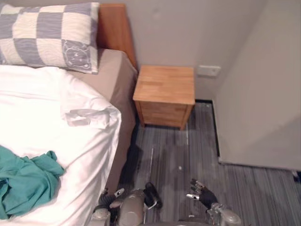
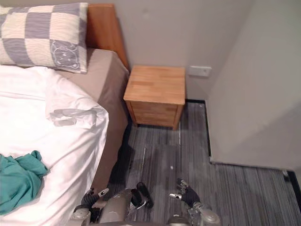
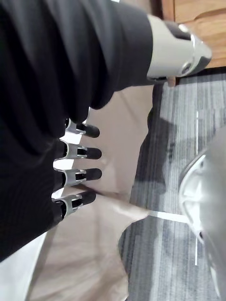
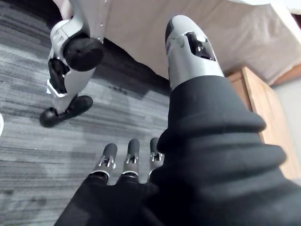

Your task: Tidy the bed and pick cloth on bed and put in laundry

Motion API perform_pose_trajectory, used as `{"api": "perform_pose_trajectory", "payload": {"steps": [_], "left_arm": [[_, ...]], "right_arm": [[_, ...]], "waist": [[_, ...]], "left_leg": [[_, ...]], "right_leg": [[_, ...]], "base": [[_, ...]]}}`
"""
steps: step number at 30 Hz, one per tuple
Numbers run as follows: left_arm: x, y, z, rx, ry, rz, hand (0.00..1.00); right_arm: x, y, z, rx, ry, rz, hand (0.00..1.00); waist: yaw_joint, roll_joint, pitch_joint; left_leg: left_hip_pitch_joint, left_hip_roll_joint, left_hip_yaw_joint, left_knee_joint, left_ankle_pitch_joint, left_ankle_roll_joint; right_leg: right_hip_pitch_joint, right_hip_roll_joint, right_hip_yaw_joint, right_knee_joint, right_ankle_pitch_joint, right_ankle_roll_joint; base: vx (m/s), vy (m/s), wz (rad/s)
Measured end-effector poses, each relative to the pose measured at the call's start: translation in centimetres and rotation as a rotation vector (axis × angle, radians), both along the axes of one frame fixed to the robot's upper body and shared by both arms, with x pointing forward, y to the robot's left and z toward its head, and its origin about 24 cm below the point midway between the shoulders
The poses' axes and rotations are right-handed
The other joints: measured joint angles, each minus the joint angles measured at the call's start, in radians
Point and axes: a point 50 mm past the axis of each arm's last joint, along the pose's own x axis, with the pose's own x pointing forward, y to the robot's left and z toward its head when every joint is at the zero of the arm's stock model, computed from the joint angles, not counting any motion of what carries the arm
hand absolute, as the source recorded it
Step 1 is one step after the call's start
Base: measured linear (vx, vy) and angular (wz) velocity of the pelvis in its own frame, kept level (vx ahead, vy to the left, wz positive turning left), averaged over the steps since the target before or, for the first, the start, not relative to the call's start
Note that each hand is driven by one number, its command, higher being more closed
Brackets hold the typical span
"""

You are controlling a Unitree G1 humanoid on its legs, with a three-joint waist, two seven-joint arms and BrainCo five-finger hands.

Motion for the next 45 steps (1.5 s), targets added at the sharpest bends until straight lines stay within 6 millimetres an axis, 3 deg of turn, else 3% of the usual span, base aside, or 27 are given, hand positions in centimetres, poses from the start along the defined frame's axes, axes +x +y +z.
{"api": "perform_pose_trajectory", "payload": {"steps": [1,2,3,4,5,6,8,10,11,12,13,14,15,16,17,18,19,22,25,27,30,33,35,37,38,40,45], "left_arm": [[0.0,0.1,0.0,0.000,-0.001,0.009,0.00],[-0.2,0.4,0.0,-0.001,0.014,0.038,0.00],[-0.4,0.4,-0.1,0.000,0.035,0.041,0.00],[-0.5,0.4,-0.2,0.001,0.042,0.041,0.00],[-1.2,0.3,-0.4,0.000,0.066,0.038,0.00],[-1.9,0.1,-0.6,-0.005,0.081,0.032,0.00],[-2.3,0.1,-0.7,-0.017,0.087,0.041,0.00],[-1.8,0.5,-0.5,-0.025,0.067,-0.015,0.00],[-1.8,0.7,-0.4,-0.026,0.067,-0.021,0.00],[-2.0,0.9,-0.5,-0.031,0.077,-0.031,0.00],[-2.9,1.4,-0.5,-0.021,0.099,-0.027,0.00],[-3.4,1.8,-0.5,-0.014,0.109,-0.022,0.00],[-4.6,2.2,-0.7,-0.021,0.139,0.025,0.00],[-5.2,1.5,-1.0,-0.054,0.143,0.045,0.00],[-5.5,1.2,-1.1,-0.072,0.142,0.061,0.00],[-6.0,0.7,-1.3,-0.100,0.154,0.076,0.00],[-6.2,0.8,-1.3,-0.109,0.158,0.092,0.00],[-6.3,0.5,-1.4,-0.125,0.158,0.093,0.00],[-6.0,0.1,-1.4,-0.126,0.154,0.035,0.00],[-5.5,-0.2,-1.3,-0.120,0.147,-0.030,0.00],[-5.3,0.0,-1.2,-0.104,0.152,-0.066,0.00],[-5.4,0.0,-1.2,-0.099,0.161,-0.077,0.00],[-4.6,0.1,-1.0,-0.090,0.141,-0.092,0.00],[-2.2,0.3,-0.4,-0.077,0.076,-0.122,0.00],[-1.7,0.4,-0.2,-0.074,0.064,-0.128,0.00],[0.9,0.8,0.7,-0.060,-0.002,-0.163,0.00],[3.5,0.2,1.6,-0.051,-0.066,-0.232,0.00]], "right_arm": [[0.2,0.1,0.1,0.000,-0.008,0.003,0.00],[1.5,0.0,0.6,-0.010,-0.048,0.009,0.00],[2.4,-0.2,1.0,-0.018,-0.076,0.008,0.00],[2.5,-0.4,1.1,-0.017,-0.082,0.000,0.00],[2.8,-0.5,1.4,-0.018,-0.104,-0.026,0.00],[2.8,-0.7,1.9,-0.029,-0.139,-0.050,0.00],[2.7,-0.6,2.7,-0.041,-0.205,-0.079,0.00],[3.1,-1.0,4.6,-0.080,-0.327,-0.170,0.00],[3.1,-1.3,5.1,-0.089,-0.355,-0.208,0.00],[3.0,-2.2,6.2,-0.122,-0.415,-0.307,0.00],[3.5,-2.7,7.2,-0.136,-0.470,-0.365,0.00],[3.8,-2.8,7.7,-0.138,-0.498,-0.379,0.00],[5.5,-3.7,9.5,-0.162,-0.595,-0.360,0.00],[7.4,-4.4,11.7,-0.187,-0.692,-0.317,0.00],[8.5,-4.6,13.1,-0.201,-0.754,-0.286,0.00],[11.0,-4.7,16.5,-0.220,-0.888,-0.207,0.00],[12.7,-4.3,18.6,-0.228,-0.956,-0.151,0.00],[15.8,-3.2,21.6,-0.270,-1.011,-0.043,0.00],[17.0,-2.2,22.3,-0.330,-1.010,0.012,0.00],[17.5,-2.0,21.4,-0.436,-0.953,0.047,0.00],[18.0,-0.4,20.4,-0.484,-0.906,0.125,0.00],[18.3,1.6,20.0,-0.471,-0.887,0.186,0.00],[18.7,2.2,20.4,-0.473,-0.897,0.196,0.00],[19.8,2.4,21.6,-0.501,-0.913,0.197,0.00],[20.0,2.4,21.8,-0.506,-0.914,0.193,1.00],[21.0,1.9,22.5,-0.561,-0.908,0.170,1.00],[22.7,0.7,25.8,-0.669,-0.972,0.133,1.00]], "waist": [[0.004,-0.010,-0.005],[0.007,-0.017,-0.004],[0.003,-0.023,-0.003],[0.001,-0.024,0.000],[-0.004,-0.016,0.004],[-0.004,0.001,0.011],[-0.014,0.025,0.006],[-0.063,0.010,-0.010],[-0.069,0.002,-0.014],[-0.079,-0.017,-0.024],[-0.078,-0.041,-0.040],[-0.070,-0.065,-0.053],[-0.041,-0.069,-0.076],[-0.028,-0.035,-0.091],[-0.023,-0.019,-0.094],[-0.018,0.018,-0.095],[-0.009,0.019,-0.096],[0.011,0.019,-0.095],[0.019,0.009,-0.091],[0.028,0.011,-0.091],[0.060,-0.010,-0.078],[0.060,-0.007,-0.070],[0.056,-0.003,-0.050],[0.055,-0.001,0.016],[0.054,-0.001,0.034],[0.055,0.005,0.108],[0.050,0.031,0.178]], "left_leg": [[-0.006,-0.006,-0.004,0.011,-0.019,0.012],[-0.001,-0.032,-0.055,0.012,-0.050,0.032],[0.028,-0.064,-0.110,-0.013,-0.060,0.015],[0.052,-0.078,-0.144,-0.026,-0.065,0.007],[0.137,-0.100,-0.230,-0.066,-0.073,-0.008],[0.210,-0.101,-0.318,-0.101,-0.071,-0.020],[0.274,-0.088,-0.454,-0.150,-0.057,-0.044],[0.274,-0.068,-0.699,-0.171,-0.038,-0.077],[0.268,-0.068,-0.739,-0.170,-0.037,-0.084],[0.264,-0.077,-0.837,-0.161,-0.046,-0.141],[0.276,-0.085,-0.892,-0.154,-0.067,-0.182],[0.278,-0.099,-0.909,-0.153,-0.078,-0.200],[0.286,-0.078,-0.940,-0.138,-0.099,-0.233],[0.271,-0.045,-0.947,-0.139,-0.088,-0.252],[0.266,-0.030,-0.948,-0.145,-0.086,-0.255],[0.260,0.001,-0.969,-0.176,-0.064,-0.291],[0.258,0.011,-0.973,-0.197,-0.035,-0.308],[0.261,0.032,-0.915,-0.207,0.033,-0.326],[0.255,0.041,-0.760,-0.207,0.080,-0.301],[0.259,0.064,-0.633,-0.266,0.093,-0.300],[0.262,0.043,-0.644,-0.369,0.157,-0.312],[0.253,0.021,-0.644,-0.407,0.179,-0.301],[0.221,0.007,-0.634,-0.420,0.184,-0.299],[0.160,-0.005,-0.627,-0.427,0.208,-0.288],[0.150,-0.005,-0.626,-0.430,0.215,-0.286],[0.103,-0.006,-0.625,-0.437,0.266,-0.286],[0.043,-0.006,-0.620,-0.439,0.305,-0.287]], "right_leg": [[-0.014,-0.009,-0.006,0.057,-0.010,0.016],[-0.087,-0.059,-0.001,0.284,-0.010,0.031],[-0.196,-0.112,0.054,0.562,0.052,0.036],[-0.239,-0.122,0.093,0.678,0.053,0.029],[-0.281,-0.129,0.128,0.797,0.023,-0.005],[-0.291,-0.110,0.125,0.774,0.004,-0.039],[-0.339,-0.061,0.166,0.657,-0.004,-0.054],[-0.453,0.041,0.443,0.375,0.019,-0.023],[-0.470,0.054,0.528,0.319,0.032,-0.007],[-0.483,0.075,0.714,0.186,0.084,0.070],[-0.480,0.072,0.799,0.080,0.201,0.101],[-0.482,0.063,0.816,0.043,0.296,0.097],[-0.496,0.080,0.781,0.095,0.300,0.043],[-0.487,0.098,0.752,0.069,0.304,0.032],[-0.475,0.104,0.738,0.039,0.304,0.017],[-0.457,0.119,0.702,-0.006,0.326,-0.016],[-0.454,0.123,0.685,-0.017,0.334,-0.027],[-0.407,0.111,0.612,-0.028,0.333,-0.048],[-0.361,0.072,0.513,-0.031,0.317,-0.069],[-0.334,0.057,0.417,-0.049,0.313,-0.074],[-0.338,0.031,0.361,-0.060,0.319,-0.069],[-0.342,0.008,0.345,-0.063,0.324,-0.062],[-0.379,-0.005,0.338,-0.063,0.324,-0.061],[-0.436,-0.022,0.334,-0.065,0.334,-0.061],[-0.447,-0.024,0.333,-0.066,0.342,-0.058],[-0.493,-0.027,0.331,-0.078,0.383,-0.063],[-0.549,-0.023,0.326,-0.097,0.439,-0.071]], "base": [[0.63,0.021,0.99],[0.75,0.062,1.06],[0.62,0.064,1.26],[0.62,0.035,1.61],[0.63,-0.033,1.80],[0.74,-0.099,2.23],[0.55,-0.175,2.20],[0.49,-0.284,3.04],[0.48,-0.336,2.98],[0.47,-0.370,2.62],[0.47,-0.404,2.41],[0.44,-0.506,1.52],[0.40,-0.542,0.93],[0.35,-0.491,0.73],[0.25,-0.351,0.62],[0.12,-0.209,0.54],[0.10,-0.258,0.52],[0.04,-0.224,0.67],[-0.03,-0.119,1.11],[-0.10,-0.054,1.32],[-0.18,0.004,0.81],[-0.16,0.030,0.23],[-0.15,0.030,0.13],[-0.15,0.050,0.15],[-0.13,0.034,0.13],[-0.09,0.020,0.15],[0.00,0.006,0.04]]}}
